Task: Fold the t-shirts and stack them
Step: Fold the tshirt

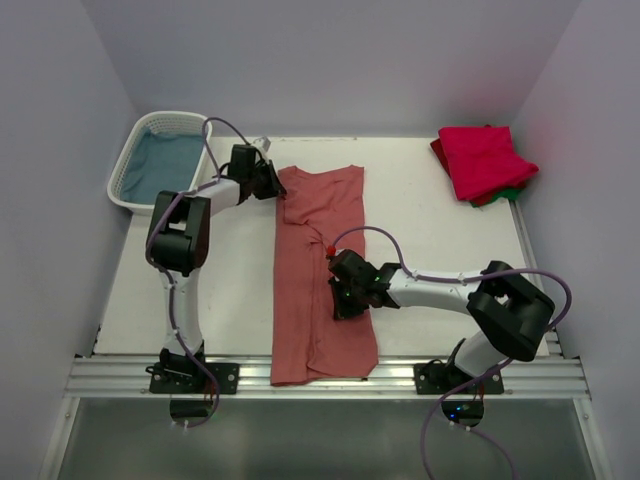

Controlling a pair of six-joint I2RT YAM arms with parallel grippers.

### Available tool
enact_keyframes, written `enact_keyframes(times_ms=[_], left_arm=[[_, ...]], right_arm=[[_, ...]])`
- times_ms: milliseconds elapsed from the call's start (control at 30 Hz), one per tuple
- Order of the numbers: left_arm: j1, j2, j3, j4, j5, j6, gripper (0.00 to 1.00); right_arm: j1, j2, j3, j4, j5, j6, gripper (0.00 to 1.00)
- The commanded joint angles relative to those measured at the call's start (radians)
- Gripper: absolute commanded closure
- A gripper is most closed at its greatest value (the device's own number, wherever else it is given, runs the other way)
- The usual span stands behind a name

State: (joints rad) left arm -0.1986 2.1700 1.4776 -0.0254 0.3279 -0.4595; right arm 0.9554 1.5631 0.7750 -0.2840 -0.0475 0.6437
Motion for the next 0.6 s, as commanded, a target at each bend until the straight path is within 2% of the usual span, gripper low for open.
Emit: enact_keyframes(times_ms=[0,100,367,500,567], left_arm=[[0.005,0.013,0.047,0.028,-0.003,0.018,0.94],[0.005,0.016,0.059,0.028,-0.009,0.016,1.00],[0.002,-0.032,0.093,0.087,-0.001,-0.002,1.00],[0.002,0.006,0.231,0.029,-0.013,0.005,1.00],[0.004,0.046,0.309,-0.053,-0.029,0.010,1.00]], right_arm=[[0.005,0.057,-0.059,-0.057,0.055,-0.019,1.00],[0.005,0.051,-0.062,-0.057,0.057,-0.019,1.00],[0.005,0.048,-0.072,-0.055,0.058,-0.018,1.00],[0.005,0.037,-0.079,-0.060,0.061,-0.018,1.00],[0.003,0.031,-0.080,-0.066,0.064,-0.016,1.00]])
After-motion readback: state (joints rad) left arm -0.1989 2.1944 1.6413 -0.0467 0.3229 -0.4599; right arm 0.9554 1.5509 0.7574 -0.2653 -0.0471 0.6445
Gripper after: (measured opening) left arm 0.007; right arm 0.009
